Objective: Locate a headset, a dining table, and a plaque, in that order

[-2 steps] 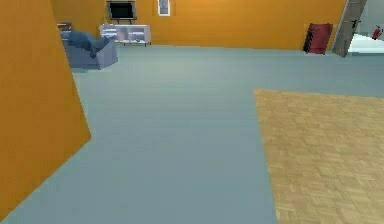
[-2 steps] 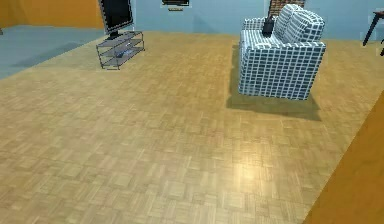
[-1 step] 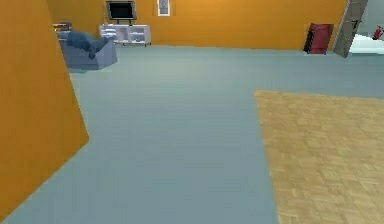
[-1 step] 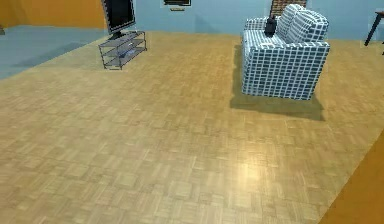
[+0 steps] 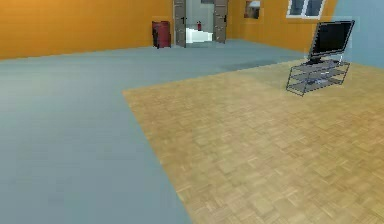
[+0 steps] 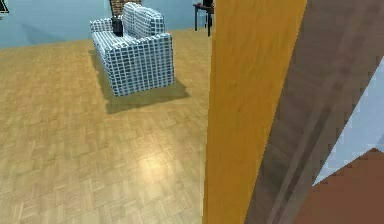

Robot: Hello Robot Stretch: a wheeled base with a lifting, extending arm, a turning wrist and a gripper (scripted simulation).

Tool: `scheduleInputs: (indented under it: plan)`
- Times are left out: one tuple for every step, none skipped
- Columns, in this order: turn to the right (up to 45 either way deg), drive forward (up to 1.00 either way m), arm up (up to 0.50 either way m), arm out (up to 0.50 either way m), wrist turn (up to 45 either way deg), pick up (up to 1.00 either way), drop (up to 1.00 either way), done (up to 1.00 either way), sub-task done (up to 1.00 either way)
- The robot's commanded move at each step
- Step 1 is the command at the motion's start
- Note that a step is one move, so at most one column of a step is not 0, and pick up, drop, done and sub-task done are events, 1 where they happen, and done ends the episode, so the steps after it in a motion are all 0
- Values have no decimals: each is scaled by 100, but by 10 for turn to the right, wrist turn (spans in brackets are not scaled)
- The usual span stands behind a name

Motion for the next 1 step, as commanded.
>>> scheduleInputs:
  plan:
    - [0,100,0,0,0,0,0,0,0]
